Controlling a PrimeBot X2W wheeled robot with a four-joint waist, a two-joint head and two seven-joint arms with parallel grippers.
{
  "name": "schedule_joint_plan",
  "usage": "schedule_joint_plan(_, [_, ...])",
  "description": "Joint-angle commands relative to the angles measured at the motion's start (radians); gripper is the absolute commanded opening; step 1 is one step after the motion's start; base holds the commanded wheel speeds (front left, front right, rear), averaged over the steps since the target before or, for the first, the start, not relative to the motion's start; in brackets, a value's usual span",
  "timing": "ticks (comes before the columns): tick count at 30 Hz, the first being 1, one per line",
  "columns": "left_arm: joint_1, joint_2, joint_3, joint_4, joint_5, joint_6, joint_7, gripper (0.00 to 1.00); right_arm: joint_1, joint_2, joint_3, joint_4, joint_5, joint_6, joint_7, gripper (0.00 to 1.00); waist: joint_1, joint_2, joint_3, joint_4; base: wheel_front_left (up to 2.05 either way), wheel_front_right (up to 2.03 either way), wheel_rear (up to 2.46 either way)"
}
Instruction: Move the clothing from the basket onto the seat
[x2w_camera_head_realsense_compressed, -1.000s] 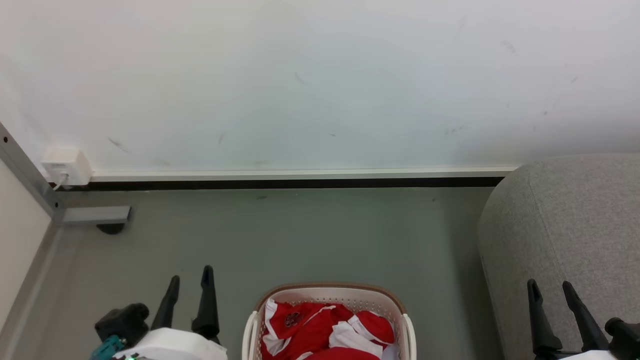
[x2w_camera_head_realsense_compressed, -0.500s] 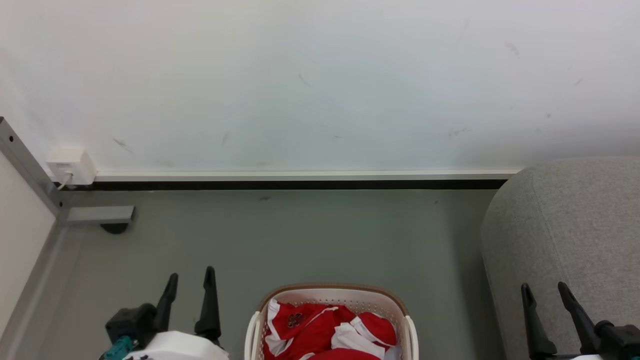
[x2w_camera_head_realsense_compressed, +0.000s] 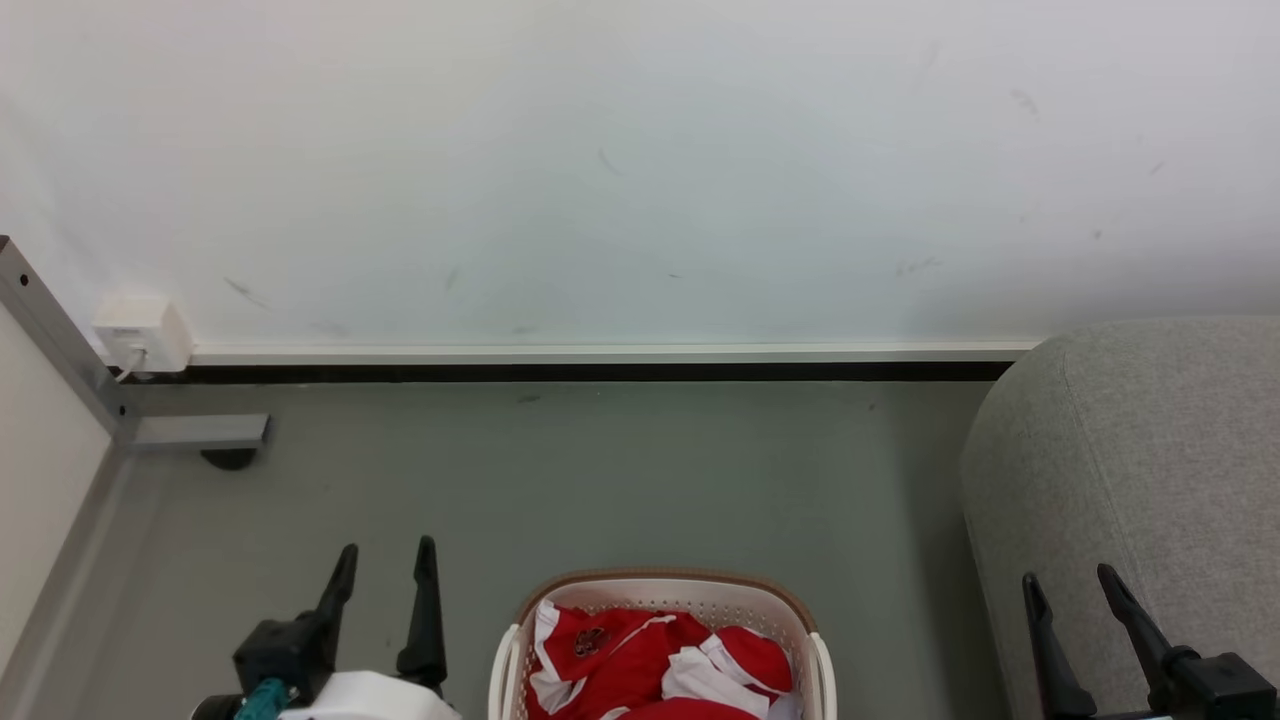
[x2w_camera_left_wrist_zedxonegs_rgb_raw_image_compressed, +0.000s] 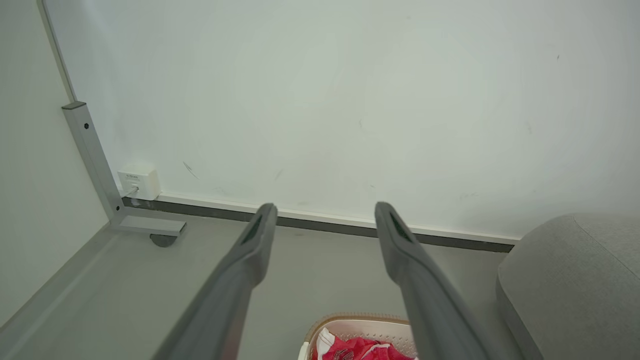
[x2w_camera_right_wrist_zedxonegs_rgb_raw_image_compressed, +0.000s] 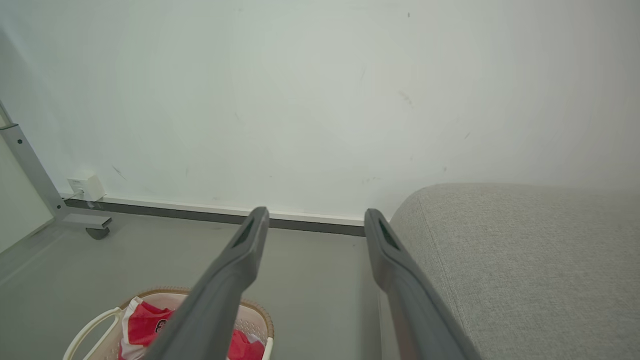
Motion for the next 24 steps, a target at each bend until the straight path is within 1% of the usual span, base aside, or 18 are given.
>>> schedule_joint_plan(1, [-0.001, 0.008, -0.001, -0.001, 0.022, 0.004, -0.013, 1.00, -0.012, -0.007, 0.003, 0.002, -0.020, -0.002, -0.006, 1.00, 0.0000, 0.0000, 0.001, -0.001, 0.00, 0.00, 0.00])
schedule_joint_plan(15, [-0.002, 0.009, -0.013, 0.009, 0.108, 0.018, -0.035, 1.00, -0.010, -0.009, 0.013, 0.012, -0.079, -0.002, -0.032, 1.00, 0.0000, 0.0000, 0.008, -0.008, 0.00, 0.00, 0.00])
schedule_joint_plan(24, [-0.001, 0.008, -0.010, 0.013, 0.076, 0.013, -0.033, 1.00, -0.023, 0.012, 0.006, -0.003, -0.003, -0.002, -0.029, 1.00, 0.0000, 0.0000, 0.029, -0.034, 0.00, 0.00, 0.00])
